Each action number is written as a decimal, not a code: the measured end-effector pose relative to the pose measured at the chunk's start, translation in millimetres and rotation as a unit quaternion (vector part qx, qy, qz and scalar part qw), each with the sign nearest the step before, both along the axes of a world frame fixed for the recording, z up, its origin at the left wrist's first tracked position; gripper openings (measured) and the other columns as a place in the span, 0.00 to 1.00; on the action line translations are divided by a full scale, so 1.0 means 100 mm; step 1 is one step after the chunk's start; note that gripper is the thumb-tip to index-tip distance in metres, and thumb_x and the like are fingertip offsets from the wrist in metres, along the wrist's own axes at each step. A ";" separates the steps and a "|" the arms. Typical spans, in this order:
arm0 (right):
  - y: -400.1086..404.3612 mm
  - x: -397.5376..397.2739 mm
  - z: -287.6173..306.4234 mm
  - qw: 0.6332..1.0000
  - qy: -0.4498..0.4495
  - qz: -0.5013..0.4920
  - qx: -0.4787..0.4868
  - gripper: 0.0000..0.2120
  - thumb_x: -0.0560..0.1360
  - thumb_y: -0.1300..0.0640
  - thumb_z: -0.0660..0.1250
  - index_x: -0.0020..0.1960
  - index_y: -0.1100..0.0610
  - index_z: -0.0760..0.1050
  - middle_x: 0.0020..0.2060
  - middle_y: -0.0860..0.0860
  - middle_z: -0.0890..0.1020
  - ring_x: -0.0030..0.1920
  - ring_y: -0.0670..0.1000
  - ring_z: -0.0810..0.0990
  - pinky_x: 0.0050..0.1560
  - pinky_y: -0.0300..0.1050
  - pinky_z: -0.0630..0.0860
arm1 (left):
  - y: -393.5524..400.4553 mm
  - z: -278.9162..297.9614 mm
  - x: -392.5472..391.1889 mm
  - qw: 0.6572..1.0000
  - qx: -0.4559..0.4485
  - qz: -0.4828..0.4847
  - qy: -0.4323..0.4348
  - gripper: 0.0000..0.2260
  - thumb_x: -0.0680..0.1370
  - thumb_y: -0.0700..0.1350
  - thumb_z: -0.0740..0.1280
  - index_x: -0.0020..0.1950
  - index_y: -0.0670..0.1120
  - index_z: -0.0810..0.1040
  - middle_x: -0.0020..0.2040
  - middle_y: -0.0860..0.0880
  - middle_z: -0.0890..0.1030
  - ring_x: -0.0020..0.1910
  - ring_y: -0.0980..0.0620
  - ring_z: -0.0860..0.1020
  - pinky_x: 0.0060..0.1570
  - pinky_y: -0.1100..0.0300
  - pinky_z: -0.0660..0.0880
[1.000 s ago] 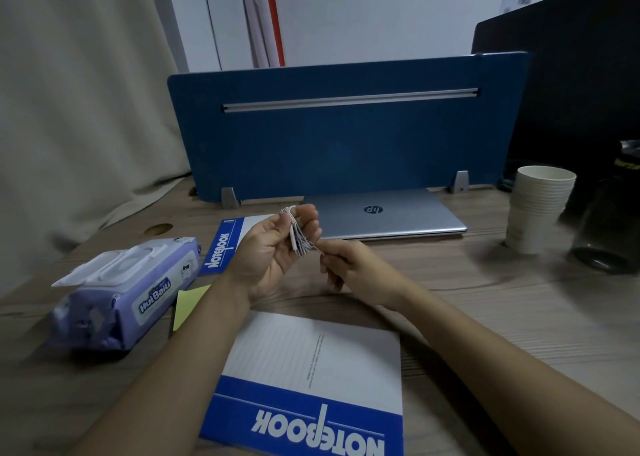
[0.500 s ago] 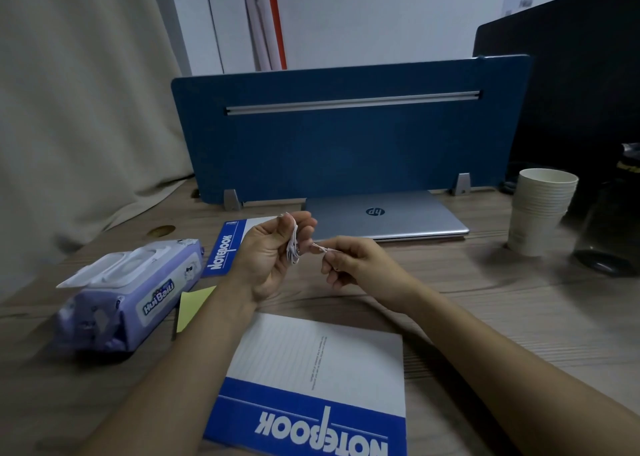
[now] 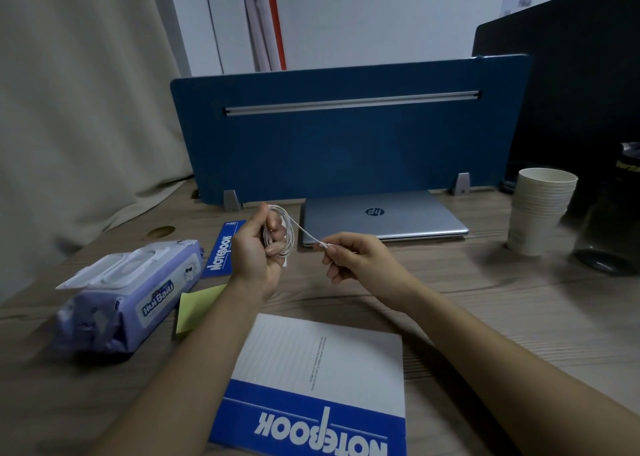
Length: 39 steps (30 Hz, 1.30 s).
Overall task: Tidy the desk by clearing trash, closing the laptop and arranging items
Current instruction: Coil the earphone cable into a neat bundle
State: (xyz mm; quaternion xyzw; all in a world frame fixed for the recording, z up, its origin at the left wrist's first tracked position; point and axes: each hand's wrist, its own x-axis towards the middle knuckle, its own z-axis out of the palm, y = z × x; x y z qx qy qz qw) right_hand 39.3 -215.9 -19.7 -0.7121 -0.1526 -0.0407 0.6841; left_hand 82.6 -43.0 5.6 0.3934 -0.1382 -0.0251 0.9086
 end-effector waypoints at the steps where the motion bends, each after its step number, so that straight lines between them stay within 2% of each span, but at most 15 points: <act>1: 0.00 0.00 0.00 1.000 0.001 -0.006 -0.002 0.11 0.81 0.66 0.59 0.58 0.70 0.75 0.38 0.54 0.76 0.32 0.47 0.77 0.35 0.39 0.78 | -0.01 0.00 0.00 1.000 -0.012 -0.009 0.006 0.23 0.83 0.46 0.56 0.28 0.46 0.71 0.28 0.51 0.68 0.25 0.59 0.66 0.19 0.71 0.60; 3: -0.02 0.00 0.01 1.000 0.004 -0.015 -0.010 0.11 0.80 0.66 0.59 0.59 0.70 0.75 0.38 0.54 0.76 0.32 0.48 0.77 0.34 0.39 0.77 | -0.03 0.00 0.01 1.000 -0.021 -0.009 0.012 0.24 0.84 0.46 0.55 0.27 0.46 0.71 0.27 0.51 0.69 0.26 0.58 0.67 0.24 0.69 0.64; 7: 0.00 -0.01 0.00 0.999 0.009 -0.028 -0.034 0.09 0.81 0.65 0.60 0.57 0.65 0.77 0.37 0.52 0.77 0.30 0.50 0.75 0.31 0.38 0.74 | -0.08 -0.03 0.02 0.999 -0.015 0.000 0.033 0.19 0.84 0.48 0.54 0.34 0.46 0.68 0.29 0.52 0.69 0.29 0.56 0.68 0.34 0.64 0.68; 11: 0.00 -0.01 -0.01 0.998 0.000 -0.035 -0.048 0.09 0.81 0.64 0.60 0.56 0.62 0.78 0.37 0.51 0.77 0.29 0.49 0.74 0.29 0.38 0.72 | -0.07 -0.02 0.03 0.997 -0.031 -0.018 0.064 0.18 0.84 0.48 0.54 0.36 0.46 0.68 0.29 0.52 0.68 0.25 0.58 0.66 0.27 0.68 0.66; 16: 0.02 -0.02 -0.02 0.997 -0.011 -0.022 -0.068 0.08 0.81 0.63 0.61 0.52 0.57 0.79 0.37 0.51 0.78 0.29 0.49 0.74 0.30 0.39 0.73 | -0.10 -0.05 0.02 0.998 0.031 0.021 0.055 0.18 0.84 0.50 0.57 0.35 0.47 0.69 0.26 0.53 0.67 0.21 0.60 0.64 0.22 0.70 0.63; 18: 0.03 -0.03 -0.03 0.993 -0.031 -0.031 -0.106 0.09 0.81 0.62 0.61 0.50 0.53 0.79 0.38 0.52 0.78 0.30 0.50 0.75 0.32 0.45 0.74 | -0.11 -0.06 0.02 0.998 0.041 0.020 0.041 0.16 0.83 0.49 0.58 0.39 0.44 0.73 0.28 0.51 0.72 0.25 0.59 0.70 0.25 0.68 0.70; 20: 0.04 -0.02 -0.04 0.979 -0.072 -0.070 -0.179 0.10 0.81 0.61 0.61 0.56 0.55 0.80 0.42 0.54 0.76 0.32 0.51 0.77 0.35 0.51 0.78 | -0.12 -0.08 0.01 0.998 0.057 0.019 0.019 0.13 0.83 0.46 0.59 0.45 0.41 0.77 0.34 0.48 0.79 0.32 0.56 0.78 0.36 0.64 0.78; 22: 0.04 0.01 -0.06 0.955 -0.114 -0.108 -0.252 0.13 0.81 0.61 0.60 0.63 0.58 0.78 0.46 0.55 0.73 0.35 0.53 0.80 0.39 0.51 0.81 | -0.13 -0.10 0.01 0.998 0.054 0.016 0.019 0.10 0.82 0.42 0.60 0.50 0.39 0.79 0.41 0.47 0.84 0.40 0.53 0.83 0.42 0.60 0.80; 24: 0.04 0.02 -0.07 0.939 -0.145 -0.123 -0.288 0.15 0.81 0.64 0.59 0.64 0.59 0.77 0.48 0.55 0.71 0.37 0.54 0.80 0.41 0.49 0.80 | -0.12 -0.12 0.01 0.999 0.046 0.011 0.027 0.08 0.82 0.39 0.61 0.53 0.38 0.79 0.44 0.46 0.86 0.45 0.51 0.85 0.44 0.60 0.81; 27: 0.03 0.02 -0.05 0.931 -0.173 -0.133 -0.292 0.14 0.80 0.65 0.61 0.62 0.60 0.78 0.47 0.56 0.73 0.37 0.53 0.80 0.41 0.46 0.80 | -0.12 -0.12 0.03 0.998 0.051 0.007 0.029 0.07 0.81 0.37 0.61 0.54 0.38 0.78 0.47 0.44 0.86 0.49 0.48 0.85 0.48 0.58 0.81; 32: 0.00 0.00 0.00 0.911 -0.224 -0.187 -0.291 0.06 0.73 0.61 0.71 0.50 0.56 0.79 0.39 0.47 0.76 0.37 0.48 0.77 0.43 0.47 0.78 | -0.12 -0.14 0.05 0.990 0.142 0.015 0.005 0.10 0.81 0.36 0.58 0.56 0.39 0.79 0.53 0.41 0.85 0.56 0.45 0.83 0.56 0.54 0.78; 37: -0.02 0.00 0.01 0.903 -0.253 -0.202 -0.282 0.04 0.74 0.63 0.70 0.49 0.61 0.81 0.44 0.54 0.76 0.40 0.53 0.78 0.44 0.46 0.77 | -0.14 -0.18 0.04 0.972 0.236 -0.012 -0.018 0.13 0.82 0.34 0.57 0.65 0.37 0.74 0.60 0.41 0.82 0.58 0.48 0.82 0.57 0.56 0.78; 39: -0.02 -0.01 0.02 0.908 -0.250 -0.193 -0.274 0.05 0.75 0.64 0.69 0.50 0.61 0.81 0.45 0.55 0.76 0.40 0.52 0.80 0.44 0.41 0.77 | -0.14 -0.20 0.03 0.957 0.287 -0.015 -0.044 0.13 0.83 0.37 0.59 0.67 0.39 0.74 0.59 0.44 0.83 0.57 0.50 0.82 0.59 0.55 0.77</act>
